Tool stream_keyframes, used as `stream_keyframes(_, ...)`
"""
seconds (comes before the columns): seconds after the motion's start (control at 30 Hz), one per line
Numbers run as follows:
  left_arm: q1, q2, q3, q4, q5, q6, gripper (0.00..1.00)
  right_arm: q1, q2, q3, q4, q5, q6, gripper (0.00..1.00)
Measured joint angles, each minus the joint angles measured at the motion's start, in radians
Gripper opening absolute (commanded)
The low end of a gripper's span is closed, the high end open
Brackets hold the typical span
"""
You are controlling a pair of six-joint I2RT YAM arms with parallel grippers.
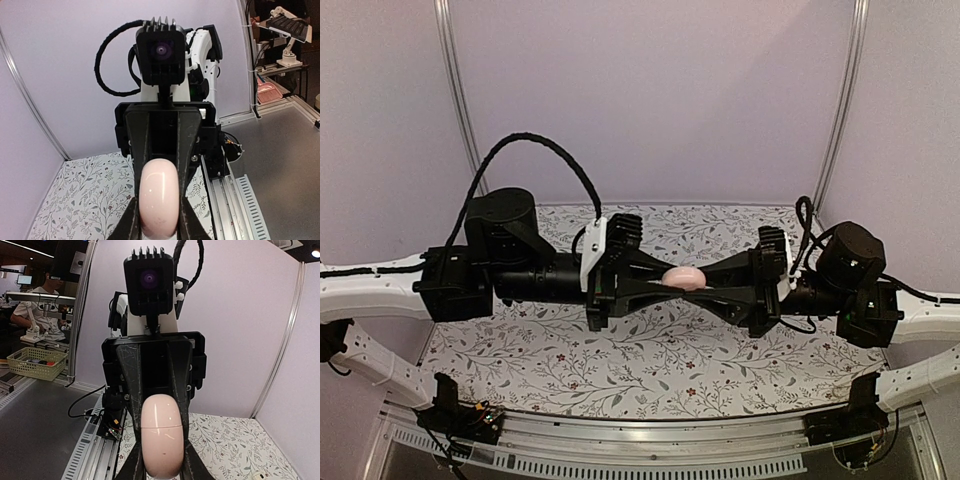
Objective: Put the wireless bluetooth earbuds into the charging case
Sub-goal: Pass from the right arm to the left, then pass from the left arm to the right
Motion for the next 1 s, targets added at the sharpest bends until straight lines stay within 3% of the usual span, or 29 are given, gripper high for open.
stream_keyframes(0.07,-0.001,-0.001,0.000,-0.008,-0.004,0.002,0.00,0.001,-0.002,0.000,-0.010,0.004,-0.002,0.41)
stream_keyframes(0.2,-0.002,-0.014,0.000,-0.057,-0.013,0.015,0.00,-0.001,-0.021,0.003,-0.063,0.020,-0.007,0.46)
stream_keyframes(0.6,-0.003,-0.014,0.069,-0.240,-0.045,0.059,0.00,-0.001,-0.002,0.153,-0.377,0.059,-0.056,0.43)
stream_keyframes(0.77,-0.003,-0.003,0.072,-0.253,-0.051,0.062,0.00,-0.001,0.030,0.165,-0.435,0.059,-0.065,0.34)
stream_keyframes(1.0,-0.003,0.009,0.073,-0.264,-0.067,0.068,0.00,-0.001,0.034,0.165,-0.459,0.058,-0.069,0.34)
